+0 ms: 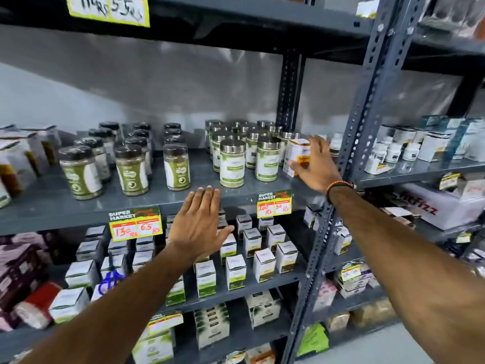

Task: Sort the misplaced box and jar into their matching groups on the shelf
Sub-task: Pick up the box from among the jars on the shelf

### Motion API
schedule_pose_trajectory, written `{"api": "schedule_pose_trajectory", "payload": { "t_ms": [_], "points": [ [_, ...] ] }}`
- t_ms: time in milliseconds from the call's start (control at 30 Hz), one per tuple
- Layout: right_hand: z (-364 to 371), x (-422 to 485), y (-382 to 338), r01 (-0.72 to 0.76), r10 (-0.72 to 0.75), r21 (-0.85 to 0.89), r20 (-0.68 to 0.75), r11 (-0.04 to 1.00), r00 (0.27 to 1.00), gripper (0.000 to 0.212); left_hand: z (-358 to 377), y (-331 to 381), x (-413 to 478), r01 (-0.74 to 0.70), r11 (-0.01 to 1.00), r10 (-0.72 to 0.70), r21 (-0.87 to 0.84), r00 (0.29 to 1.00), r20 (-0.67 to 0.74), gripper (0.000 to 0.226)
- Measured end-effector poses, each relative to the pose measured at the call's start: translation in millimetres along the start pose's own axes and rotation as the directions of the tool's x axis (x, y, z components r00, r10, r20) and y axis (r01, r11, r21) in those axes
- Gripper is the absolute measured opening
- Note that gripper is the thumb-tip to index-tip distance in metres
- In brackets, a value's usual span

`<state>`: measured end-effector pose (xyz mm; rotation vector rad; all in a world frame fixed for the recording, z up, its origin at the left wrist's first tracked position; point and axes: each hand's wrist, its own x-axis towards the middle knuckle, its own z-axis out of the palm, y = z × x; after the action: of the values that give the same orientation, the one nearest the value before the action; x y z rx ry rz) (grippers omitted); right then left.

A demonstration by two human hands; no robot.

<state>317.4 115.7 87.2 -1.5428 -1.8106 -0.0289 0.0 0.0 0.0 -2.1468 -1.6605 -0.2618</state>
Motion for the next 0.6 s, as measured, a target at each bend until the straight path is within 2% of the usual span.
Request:
{"api": "schedule_pose_trajectory", "payload": {
  "t_ms": [133, 167, 300, 600],
  "points": [
    [20.2, 16.1, 0.5, -0.054, 0.054, 0.007, -0.005, 0.999, 0.999, 0.087, 9.5, -0.4, 1.1, 0.017, 0.999, -0.015, 0.027, 0.997, -0.074, 0.094],
    [26.4, 18.8, 3.5, -0.047, 0.048, 0.010, -0.046, 0.999, 0.998, 0.084, 10.7, 0.6, 1.9, 0.025, 1.000, -0.023, 0.016, 0.996, -0.081, 0.093],
    [39.2, 19.4, 12.1, -0.016, 0.025, 0.049, -0.188, 0.999, 0.982, 0.074, 9.8, 2.4, 5.4, 0.043, 0.999, -0.043, -0.005, 0.996, -0.083, 0.087],
    [30.5, 9.2, 6.7, -0.067, 0.106, 0.150, -0.267, 0.986, 0.958, 0.070, 9.4, 2.2, 4.3, 0.039, 0.999, -0.040, -0.012, 0.995, -0.094, 0.081]
  ]
}}
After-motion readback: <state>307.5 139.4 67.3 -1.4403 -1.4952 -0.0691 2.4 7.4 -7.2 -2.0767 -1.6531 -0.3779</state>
